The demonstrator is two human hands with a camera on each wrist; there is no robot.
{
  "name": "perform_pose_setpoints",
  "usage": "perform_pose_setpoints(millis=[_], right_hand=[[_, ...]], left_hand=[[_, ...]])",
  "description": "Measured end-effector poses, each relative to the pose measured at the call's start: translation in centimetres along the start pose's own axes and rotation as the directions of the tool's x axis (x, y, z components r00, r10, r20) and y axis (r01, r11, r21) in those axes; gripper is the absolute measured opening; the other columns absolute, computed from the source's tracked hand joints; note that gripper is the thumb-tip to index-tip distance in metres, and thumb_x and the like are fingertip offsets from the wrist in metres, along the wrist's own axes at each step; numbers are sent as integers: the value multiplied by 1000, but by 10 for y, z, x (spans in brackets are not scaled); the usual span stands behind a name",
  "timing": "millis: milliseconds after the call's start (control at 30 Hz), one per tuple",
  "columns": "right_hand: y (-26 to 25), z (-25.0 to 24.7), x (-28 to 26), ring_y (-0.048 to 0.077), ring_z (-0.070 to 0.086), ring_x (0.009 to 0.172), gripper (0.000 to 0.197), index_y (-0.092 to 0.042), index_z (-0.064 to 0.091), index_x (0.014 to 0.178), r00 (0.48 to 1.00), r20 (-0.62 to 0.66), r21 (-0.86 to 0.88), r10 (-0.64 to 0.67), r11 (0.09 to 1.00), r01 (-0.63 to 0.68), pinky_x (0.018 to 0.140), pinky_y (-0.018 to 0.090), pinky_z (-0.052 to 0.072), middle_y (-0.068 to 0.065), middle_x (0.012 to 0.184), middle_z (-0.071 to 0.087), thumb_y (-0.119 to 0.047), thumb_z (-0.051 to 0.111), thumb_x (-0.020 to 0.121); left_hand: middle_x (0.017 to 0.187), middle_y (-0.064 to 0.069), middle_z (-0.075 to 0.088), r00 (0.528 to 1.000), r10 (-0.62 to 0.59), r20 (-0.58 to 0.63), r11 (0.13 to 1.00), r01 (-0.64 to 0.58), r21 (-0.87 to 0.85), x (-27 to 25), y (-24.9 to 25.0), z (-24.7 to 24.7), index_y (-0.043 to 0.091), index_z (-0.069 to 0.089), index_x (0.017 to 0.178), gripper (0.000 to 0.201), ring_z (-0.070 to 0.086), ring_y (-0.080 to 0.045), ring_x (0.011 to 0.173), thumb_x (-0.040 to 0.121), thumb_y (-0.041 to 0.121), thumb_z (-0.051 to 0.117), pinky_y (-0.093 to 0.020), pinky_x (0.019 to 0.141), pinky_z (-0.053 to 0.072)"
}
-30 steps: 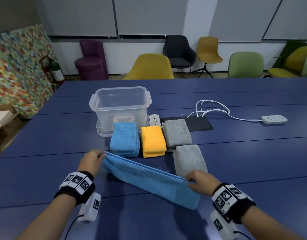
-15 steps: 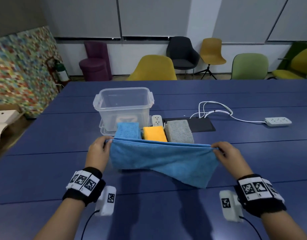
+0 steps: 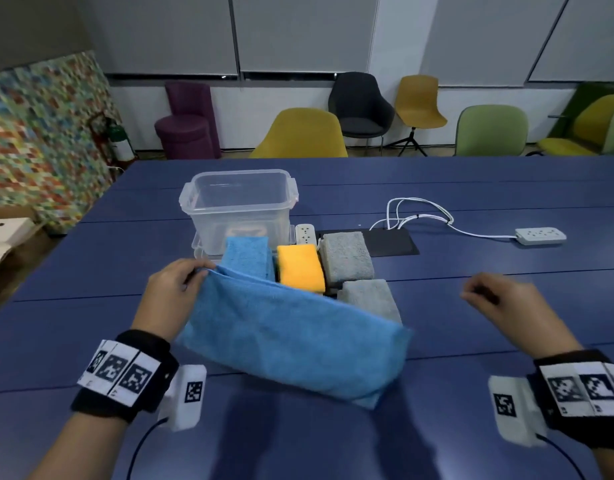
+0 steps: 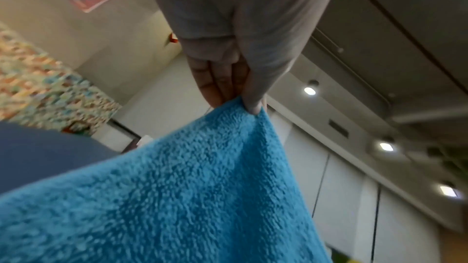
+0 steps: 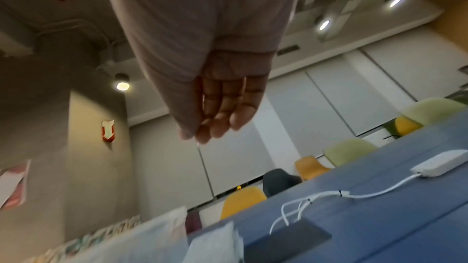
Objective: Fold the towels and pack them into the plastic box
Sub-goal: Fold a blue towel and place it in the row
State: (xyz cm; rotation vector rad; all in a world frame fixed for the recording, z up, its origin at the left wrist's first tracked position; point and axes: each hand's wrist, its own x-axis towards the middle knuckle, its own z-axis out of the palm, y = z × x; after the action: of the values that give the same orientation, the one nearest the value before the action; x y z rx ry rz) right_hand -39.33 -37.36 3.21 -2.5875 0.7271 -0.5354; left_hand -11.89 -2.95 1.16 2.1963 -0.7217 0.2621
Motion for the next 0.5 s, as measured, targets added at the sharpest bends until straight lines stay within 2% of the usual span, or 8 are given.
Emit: perform_pose_setpoints(millis=[67, 133, 200, 267, 333, 367, 433, 500], right_hand=[[-6, 16, -3, 12, 51, 71, 30, -30, 52, 74, 998, 52, 23, -31, 999, 30, 68, 16, 45, -13, 71, 56, -7, 69, 80], [-17, 39, -4, 5, 51, 74, 25, -31, 54, 85, 988, 101, 59, -115, 992, 110, 77, 31, 49, -22, 82, 52, -13, 70, 80], [-36, 62, -2, 2, 52, 91, 21, -27, 59, 100, 963, 154, 141, -220, 970, 199, 86, 28, 46, -27, 97, 51, -19, 69, 82], [-61, 84, 2, 4, 49, 108, 27, -20, 61, 110, 926, 215, 258, -309, 933, 251, 96, 17, 36, -19, 113, 53, -21, 67, 84], [-87, 104, 7, 0, 42, 116, 35, -19, 58, 119, 890, 269, 346, -369, 899, 268, 98, 3, 24, -14, 123, 50, -22, 66, 85], [-99, 112, 8, -1, 40, 118, 40, -20, 56, 124, 873, 283, 392, -397, 879, 272, 99, 1, 22, -13, 127, 50, -23, 66, 85], [-118, 123, 13, 3, 42, 122, 49, -24, 50, 130, 844, 322, 469, -428, 847, 251, 104, 11, 27, -8, 133, 52, -26, 67, 83], [-127, 133, 17, 9, 51, 119, 48, -23, 55, 126, 804, 399, 501, -440, 839, 210, 103, 24, 37, -4, 127, 59, -32, 66, 80]], left_hand=[[94, 3, 65, 991, 45, 126, 997, -52, 57, -3, 6, 8, 12, 71, 96, 19, 57, -13, 90, 90, 3, 55, -16, 84, 39], [99, 5, 67, 962, 128, 243, 985, -151, 78, -9, 17, 15, 15, 70, 99, 19, 60, -15, 94, 92, 11, 53, -25, 88, 44], [106, 7, 67, 905, 206, 373, 969, -241, 50, -16, 32, 20, 18, 67, 107, 31, 61, -14, 99, 91, 31, 43, -24, 89, 44], [112, 8, 65, 856, 235, 460, 957, -288, 46, -20, 46, 25, 23, 60, 118, 46, 60, -11, 103, 85, 41, 34, -21, 87, 43], [114, 8, 65, 840, 264, 473, 942, -330, 61, -22, 56, 24, 25, 58, 122, 51, 60, -10, 103, 85, 47, 31, -22, 86, 44], [113, 8, 67, 834, 311, 456, 926, -375, 54, -22, 60, 21, 24, 60, 120, 53, 60, -8, 102, 85, 50, 29, -20, 85, 44], [104, 7, 70, 803, 422, 421, 875, -482, 41, -21, 66, 13, 23, 65, 112, 50, 57, -3, 96, 88, 48, 30, -14, 79, 41], [95, 8, 70, 786, 502, 361, 827, -559, 66, -19, 71, 1, 22, 67, 104, 47, 53, -4, 92, 93, 48, 30, -17, 79, 40]])
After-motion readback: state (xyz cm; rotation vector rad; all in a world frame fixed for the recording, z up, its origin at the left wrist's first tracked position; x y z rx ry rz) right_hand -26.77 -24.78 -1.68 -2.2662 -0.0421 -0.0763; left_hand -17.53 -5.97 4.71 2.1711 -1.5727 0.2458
